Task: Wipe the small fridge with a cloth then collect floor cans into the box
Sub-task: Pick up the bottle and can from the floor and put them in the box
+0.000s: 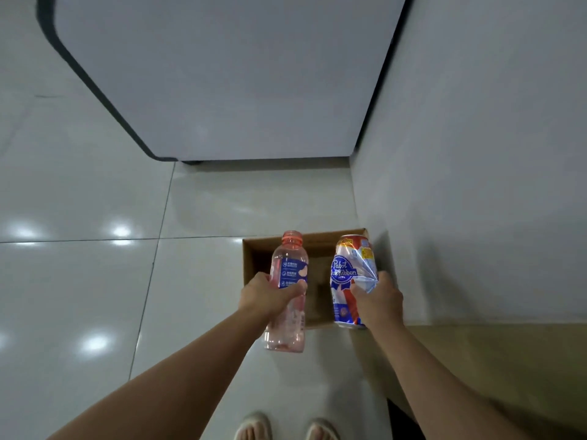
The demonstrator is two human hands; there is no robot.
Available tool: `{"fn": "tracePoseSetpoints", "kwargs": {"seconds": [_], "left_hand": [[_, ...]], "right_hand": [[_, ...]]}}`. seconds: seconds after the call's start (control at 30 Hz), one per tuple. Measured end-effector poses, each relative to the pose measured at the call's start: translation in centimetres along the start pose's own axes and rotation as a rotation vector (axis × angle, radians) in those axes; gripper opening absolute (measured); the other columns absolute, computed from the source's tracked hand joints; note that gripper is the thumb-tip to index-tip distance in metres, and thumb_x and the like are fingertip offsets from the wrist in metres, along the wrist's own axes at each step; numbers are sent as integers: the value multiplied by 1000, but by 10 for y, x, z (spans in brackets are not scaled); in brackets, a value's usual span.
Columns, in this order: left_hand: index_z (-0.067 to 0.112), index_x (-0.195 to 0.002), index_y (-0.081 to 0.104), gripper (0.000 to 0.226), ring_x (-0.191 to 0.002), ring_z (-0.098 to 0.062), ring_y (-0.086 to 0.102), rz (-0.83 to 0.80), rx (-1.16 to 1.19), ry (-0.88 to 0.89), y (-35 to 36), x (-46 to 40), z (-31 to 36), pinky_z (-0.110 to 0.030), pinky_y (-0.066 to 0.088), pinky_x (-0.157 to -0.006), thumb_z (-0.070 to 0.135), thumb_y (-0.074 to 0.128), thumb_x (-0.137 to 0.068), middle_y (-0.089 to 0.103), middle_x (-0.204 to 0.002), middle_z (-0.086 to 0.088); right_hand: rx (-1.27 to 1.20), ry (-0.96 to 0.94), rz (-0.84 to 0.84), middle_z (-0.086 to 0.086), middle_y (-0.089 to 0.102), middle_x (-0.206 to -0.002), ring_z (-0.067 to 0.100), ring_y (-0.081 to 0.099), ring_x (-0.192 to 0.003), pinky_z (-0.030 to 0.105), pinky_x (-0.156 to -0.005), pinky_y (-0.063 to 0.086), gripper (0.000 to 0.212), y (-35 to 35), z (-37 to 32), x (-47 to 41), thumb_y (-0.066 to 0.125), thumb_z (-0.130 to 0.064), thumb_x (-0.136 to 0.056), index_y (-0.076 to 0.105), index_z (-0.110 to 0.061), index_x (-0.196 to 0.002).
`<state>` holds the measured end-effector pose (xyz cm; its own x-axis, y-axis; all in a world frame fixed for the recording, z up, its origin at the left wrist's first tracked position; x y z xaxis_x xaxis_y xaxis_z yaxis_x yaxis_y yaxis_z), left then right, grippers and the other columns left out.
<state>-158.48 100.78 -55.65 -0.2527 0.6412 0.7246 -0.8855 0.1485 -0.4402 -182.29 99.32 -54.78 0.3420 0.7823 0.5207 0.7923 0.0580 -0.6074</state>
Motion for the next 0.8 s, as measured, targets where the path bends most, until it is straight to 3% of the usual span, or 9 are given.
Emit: {"fn": "tracePoseSetpoints", "kwargs": {"seconds": [0.1, 0.17, 0.23, 0.37, 0.5, 0.63, 0.8], "left_hand": [[13, -114, 55, 59, -85, -22, 67, -25, 16, 12, 37, -63, -19, -42, 57, -80, 49, 74, -71, 67, -99, -6], [13, -113, 55, 59, -85, -22, 67, -21, 41, 11, 57, -104, -29, -40, 57, -78, 50, 73, -71, 67, -98, -6], [12, -114, 54, 61, -84, -21, 66, -9, 50, 9, 73, -141, -39, -36, 56, -71, 50, 73, -71, 66, -99, -7], [12, -114, 53, 60, -70, -15, 61, -2, -4, -5, 107, -199, -63, -26, 47, -53, 50, 73, -71, 62, -90, -5], [10, -118, 51, 64, -78, -20, 62, 1, -20, -67, 134, -234, -94, -30, 50, -62, 50, 73, -72, 62, -98, -9], [10, -119, 48, 65, -73, -17, 57, 3, -9, -102, 151, -251, -117, -27, 45, -57, 49, 72, -73, 56, -90, -5], [8, -125, 45, 68, -83, -22, 57, 25, -23, -130, 160, -265, -130, -31, 47, -67, 48, 70, -76, 57, -105, -11]], "right_hand": [[-29, 1, 9, 9, 56, -128, 23, 61, -109, 16, -61, 41, 52, 41, 32, -47, 63, -26, -88, 41, -12, -132], [-52, 0, -3, 9, 56, -128, 23, 61, -109, 17, -63, 45, 49, 68, 51, -76, 61, -25, -89, 41, -13, -132], [-12, -7, 10, 10, 57, -126, 24, 62, -106, 25, -72, 52, 45, 90, 67, -102, 61, -25, -90, 43, -12, -128], [64, -24, 38, 12, 60, -118, 21, 62, -95, 22, -65, 46, 34, 124, 92, -147, 61, -23, -90, 48, -9, -118], [89, 55, 4, 13, 57, -122, 29, 60, -106, 32, -71, 48, 37, 154, 114, -179, 61, -20, -89, 47, -9, -121], [146, 146, -60, 14, 53, -128, 32, 57, -113, 39, -82, 50, 45, 177, 130, -197, 65, -19, -86, 46, -9, -125], [256, 164, -114, 15, 52, -130, 33, 54, -116, 42, -91, 50, 52, 195, 137, -212, 68, -18, -84, 45, -7, -130]]}}
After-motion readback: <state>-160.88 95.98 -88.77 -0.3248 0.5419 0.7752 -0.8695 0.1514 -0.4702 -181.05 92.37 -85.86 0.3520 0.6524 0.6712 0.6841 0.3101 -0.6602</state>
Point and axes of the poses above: each hand's wrist, its own x-axis away from the middle knuckle, its own y-axis out of the palm, z = x × y, the point moved 9 cm from there along -x, towards the middle knuckle
